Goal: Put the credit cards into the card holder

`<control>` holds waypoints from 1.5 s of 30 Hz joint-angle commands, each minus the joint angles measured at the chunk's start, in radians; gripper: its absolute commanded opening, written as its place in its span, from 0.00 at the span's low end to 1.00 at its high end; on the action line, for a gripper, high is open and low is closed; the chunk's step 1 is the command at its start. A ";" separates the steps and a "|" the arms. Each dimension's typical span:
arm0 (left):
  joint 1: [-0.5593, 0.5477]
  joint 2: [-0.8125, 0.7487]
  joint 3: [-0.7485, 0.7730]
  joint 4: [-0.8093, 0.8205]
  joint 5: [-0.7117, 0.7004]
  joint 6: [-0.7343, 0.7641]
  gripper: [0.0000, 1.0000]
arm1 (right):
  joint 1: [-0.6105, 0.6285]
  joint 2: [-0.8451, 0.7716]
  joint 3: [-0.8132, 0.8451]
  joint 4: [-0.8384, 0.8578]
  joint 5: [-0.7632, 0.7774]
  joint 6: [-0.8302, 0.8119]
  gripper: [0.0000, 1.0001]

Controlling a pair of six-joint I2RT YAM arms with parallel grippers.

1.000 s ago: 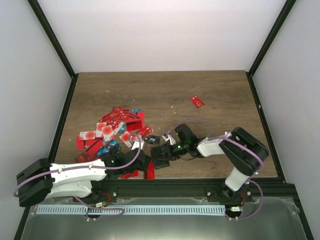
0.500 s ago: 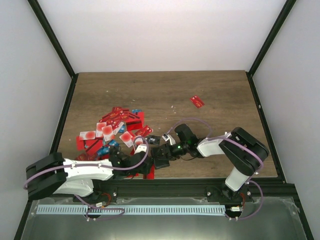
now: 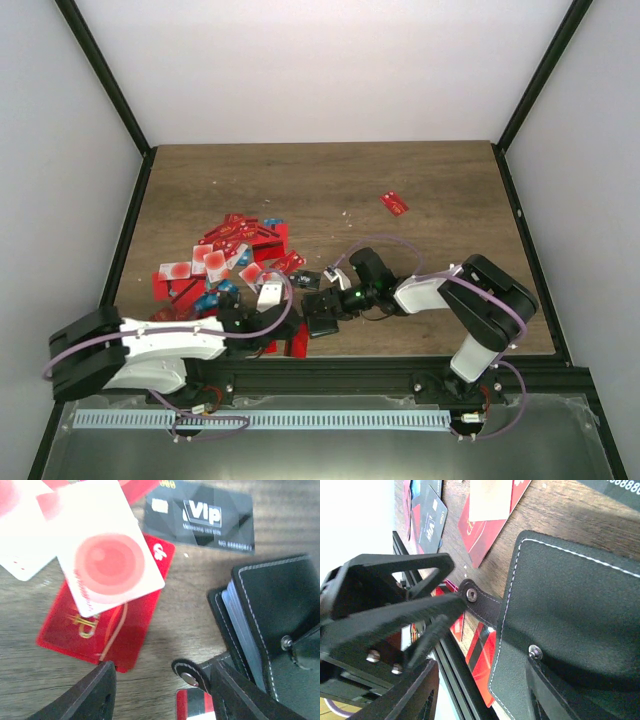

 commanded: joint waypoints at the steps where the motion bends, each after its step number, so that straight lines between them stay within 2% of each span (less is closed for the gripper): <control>1: 0.002 -0.154 -0.049 -0.052 -0.082 -0.044 0.53 | 0.007 0.040 -0.001 -0.069 0.070 -0.020 0.49; 7: 0.003 -0.284 -0.101 0.053 0.040 0.057 0.52 | 0.007 0.025 0.038 -0.099 0.064 -0.028 0.49; 12: 0.003 -0.241 -0.056 0.052 0.089 0.070 0.51 | 0.007 -0.005 0.066 -0.138 0.073 -0.039 0.49; 16: 0.004 -0.150 -0.019 0.096 0.127 0.107 0.48 | 0.007 -0.019 0.098 -0.180 0.089 -0.057 0.49; 21: 0.003 -0.069 -0.008 0.095 0.081 0.078 0.37 | 0.007 -0.046 0.118 -0.208 0.075 -0.070 0.49; 29: 0.003 -0.108 -0.057 0.202 0.126 0.113 0.36 | 0.009 -0.116 0.135 -0.299 0.123 -0.122 0.49; 32: 0.016 -0.159 -0.029 0.120 0.066 0.096 0.36 | 0.021 -0.109 0.148 -0.320 0.139 -0.141 0.47; 35: 0.079 -0.213 0.001 0.052 0.046 0.100 0.37 | 0.035 -0.089 0.155 -0.309 0.137 -0.145 0.46; 37: 0.154 -0.233 0.010 0.058 0.110 0.137 0.37 | 0.040 -0.069 0.160 -0.293 0.125 -0.145 0.45; 40: 0.288 -0.222 0.014 0.132 0.337 0.227 0.37 | 0.041 -0.040 0.170 -0.274 0.106 -0.146 0.43; 45: 0.397 -0.130 0.055 0.215 0.594 0.349 0.35 | 0.042 -0.007 0.187 -0.264 0.104 -0.150 0.42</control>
